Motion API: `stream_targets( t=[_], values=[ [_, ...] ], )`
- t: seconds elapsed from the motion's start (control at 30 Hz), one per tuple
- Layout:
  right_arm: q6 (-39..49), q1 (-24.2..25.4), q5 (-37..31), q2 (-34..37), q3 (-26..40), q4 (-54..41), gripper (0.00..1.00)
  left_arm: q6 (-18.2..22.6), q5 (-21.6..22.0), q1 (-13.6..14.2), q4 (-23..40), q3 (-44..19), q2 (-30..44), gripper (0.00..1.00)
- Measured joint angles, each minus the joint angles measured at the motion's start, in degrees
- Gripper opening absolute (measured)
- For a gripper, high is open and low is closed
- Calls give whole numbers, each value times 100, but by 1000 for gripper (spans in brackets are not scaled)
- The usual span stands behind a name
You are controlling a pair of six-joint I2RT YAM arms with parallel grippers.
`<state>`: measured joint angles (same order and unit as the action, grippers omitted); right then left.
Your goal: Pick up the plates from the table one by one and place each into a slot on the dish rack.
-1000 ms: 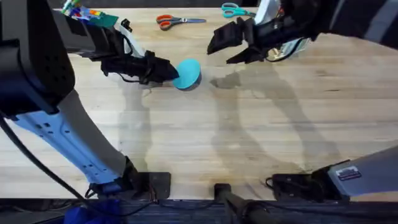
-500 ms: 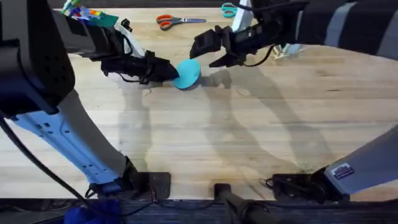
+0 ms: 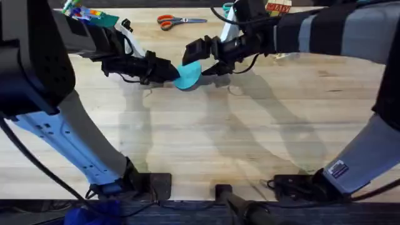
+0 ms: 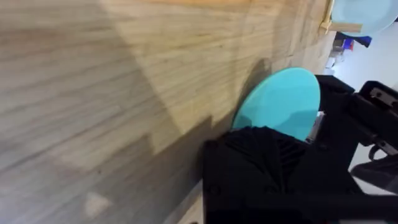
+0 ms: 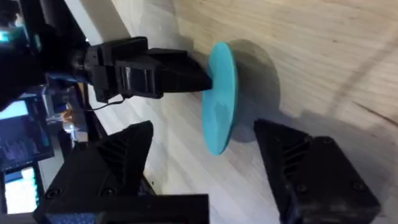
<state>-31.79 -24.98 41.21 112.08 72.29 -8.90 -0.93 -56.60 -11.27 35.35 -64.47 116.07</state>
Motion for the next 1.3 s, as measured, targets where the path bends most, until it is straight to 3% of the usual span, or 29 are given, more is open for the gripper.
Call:
stream_targets(
  t=[0.73, 0.87, 1.07, 1.3],
  values=[
    [-1047, -346, -545, 290, 9, 539, 963, 0, -2, 0, -2, 2, 2, 42],
    [-1110, -346, -583, 290, 11, 537, 916, -2, -2, 0, -2, 2, 2, 42],
    [-1150, -346, -634, 290, 11, 524, 676, -2, -2, 0, -2, 2, 2, 42],
    [-1172, -324, -775, 297, 9, 458, 160, 4, -26, -2, -42, 2, 2, 42]
  ],
)
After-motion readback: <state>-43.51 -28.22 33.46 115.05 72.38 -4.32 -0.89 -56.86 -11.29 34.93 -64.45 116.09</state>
